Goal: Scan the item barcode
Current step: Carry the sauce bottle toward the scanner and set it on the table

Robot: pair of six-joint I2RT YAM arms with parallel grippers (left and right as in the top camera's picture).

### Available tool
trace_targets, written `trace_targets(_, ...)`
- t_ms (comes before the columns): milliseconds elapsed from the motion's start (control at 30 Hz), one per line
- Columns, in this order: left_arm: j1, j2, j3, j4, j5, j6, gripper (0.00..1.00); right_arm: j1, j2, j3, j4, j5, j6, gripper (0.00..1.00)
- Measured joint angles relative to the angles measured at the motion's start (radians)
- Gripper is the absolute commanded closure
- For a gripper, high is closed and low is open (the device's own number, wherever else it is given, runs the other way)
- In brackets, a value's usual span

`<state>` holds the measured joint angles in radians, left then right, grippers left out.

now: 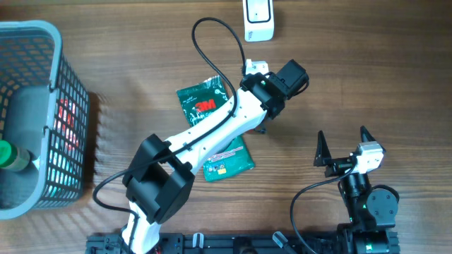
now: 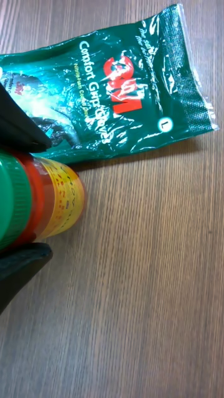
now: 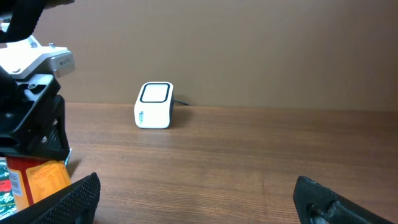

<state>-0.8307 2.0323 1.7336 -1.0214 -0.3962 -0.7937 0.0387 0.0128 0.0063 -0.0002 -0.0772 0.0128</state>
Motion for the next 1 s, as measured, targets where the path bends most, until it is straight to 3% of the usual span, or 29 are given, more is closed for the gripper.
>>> trace_targets(133, 0.0, 0.0, -0.002, 0.016, 0.002, -0.003, 0.42, 0.0, 0.0, 0.0, 0.0, 0.0, 0.0, 0.0)
trace_targets(200, 0.002, 0.001, -0.011, 0.046, 0.041, -0.005, 0.0, 0.0, 0.0, 0.0, 0.0, 0.0, 0.0, 0.0)
trace_targets(467, 0.001, -0.017, -0.012, 0.053, 0.107, -0.006, 0.0, 0.0, 0.0, 0.0, 0.0, 0.0, 0.0, 0.0)
trace_targets(667, 0.001, -0.197, 0.009, 0.06, 0.081, -0.005, 0.0, 0.0, 0.0, 0.0, 0.0, 0.0, 0.0, 0.0)
trace_targets(900, 0.008, -0.445, 0.016, 0.029, -0.117, 0.062, 0.0, 0.0, 0.0, 0.0, 0.0, 0.0, 0.0, 0.0)
trace_targets(1000, 0.09, -0.61, 0.016, -0.015, -0.241, 0.079, 0.0, 0.0, 0.0, 0.0, 0.0, 0.0, 0.0, 0.0)
